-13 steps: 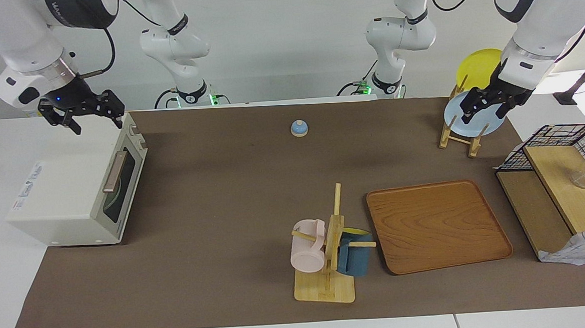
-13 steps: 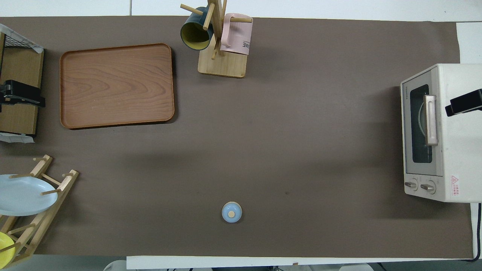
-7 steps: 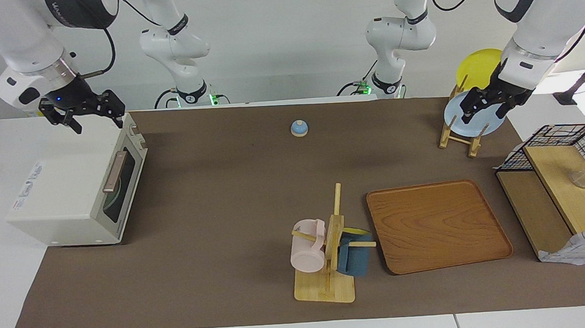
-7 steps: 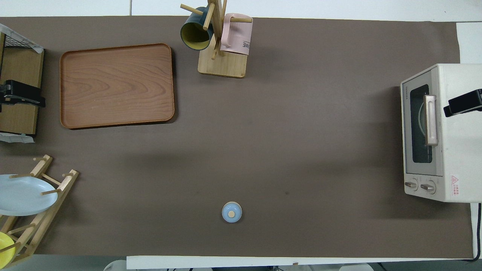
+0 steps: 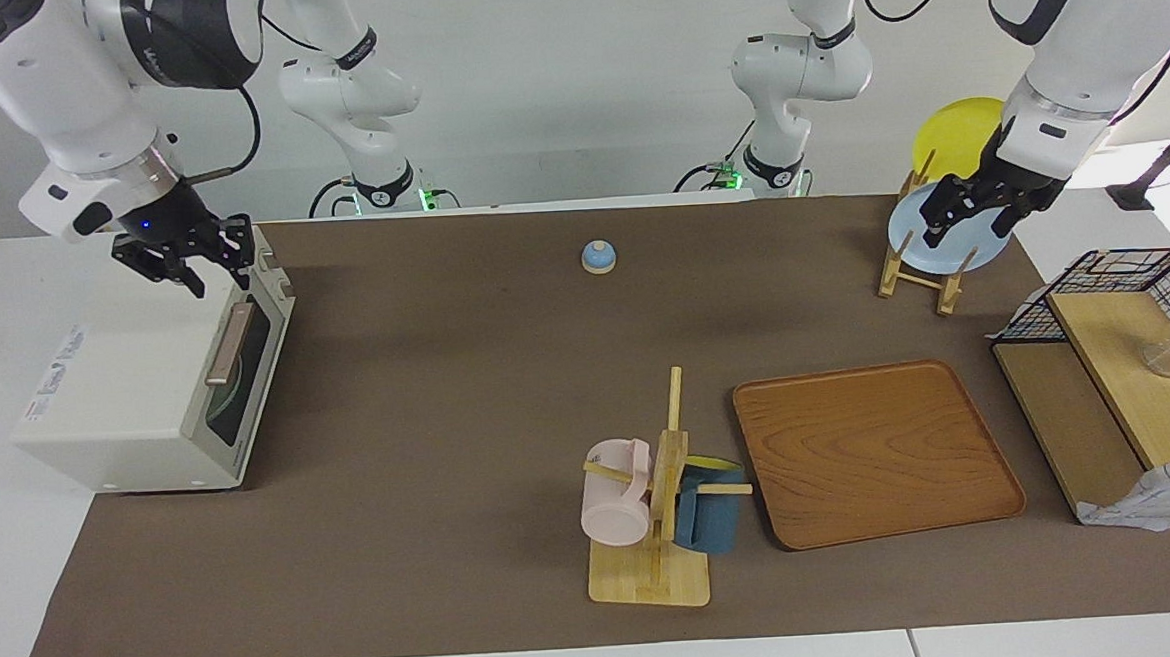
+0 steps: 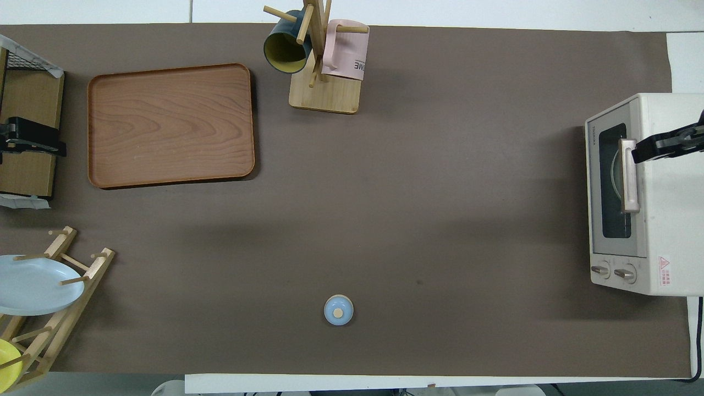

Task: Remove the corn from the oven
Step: 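Pull the oven door handle down with the right gripper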

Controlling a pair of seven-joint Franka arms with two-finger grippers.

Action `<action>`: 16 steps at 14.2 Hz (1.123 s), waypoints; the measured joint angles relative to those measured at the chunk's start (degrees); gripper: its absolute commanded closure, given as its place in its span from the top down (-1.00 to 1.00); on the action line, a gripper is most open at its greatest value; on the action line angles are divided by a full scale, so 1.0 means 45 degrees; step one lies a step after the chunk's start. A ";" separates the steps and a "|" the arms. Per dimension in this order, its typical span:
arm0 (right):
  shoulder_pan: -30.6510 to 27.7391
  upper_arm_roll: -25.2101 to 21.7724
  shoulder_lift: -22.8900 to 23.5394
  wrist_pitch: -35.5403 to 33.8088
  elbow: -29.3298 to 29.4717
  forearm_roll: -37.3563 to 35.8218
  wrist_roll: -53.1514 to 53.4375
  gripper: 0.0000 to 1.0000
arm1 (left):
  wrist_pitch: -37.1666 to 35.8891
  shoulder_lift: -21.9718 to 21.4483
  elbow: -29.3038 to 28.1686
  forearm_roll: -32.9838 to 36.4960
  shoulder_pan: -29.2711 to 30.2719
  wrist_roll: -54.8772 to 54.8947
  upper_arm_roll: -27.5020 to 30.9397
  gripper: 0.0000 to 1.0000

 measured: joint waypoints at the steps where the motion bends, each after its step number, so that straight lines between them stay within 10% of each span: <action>1: -0.0021 -0.0023 0.0104 0.0501 -0.0484 -0.0028 -0.0008 -1.00 | 0.0000 0.0000 0.0000 0.0000 0.0000 0.0000 0.0000 1.00; 16: -0.0334 -0.0056 0.0133 0.2866 -0.2945 -0.0480 -0.0832 -1.00 | 0.0000 0.0000 0.0000 0.0000 0.0000 0.0000 0.0000 1.00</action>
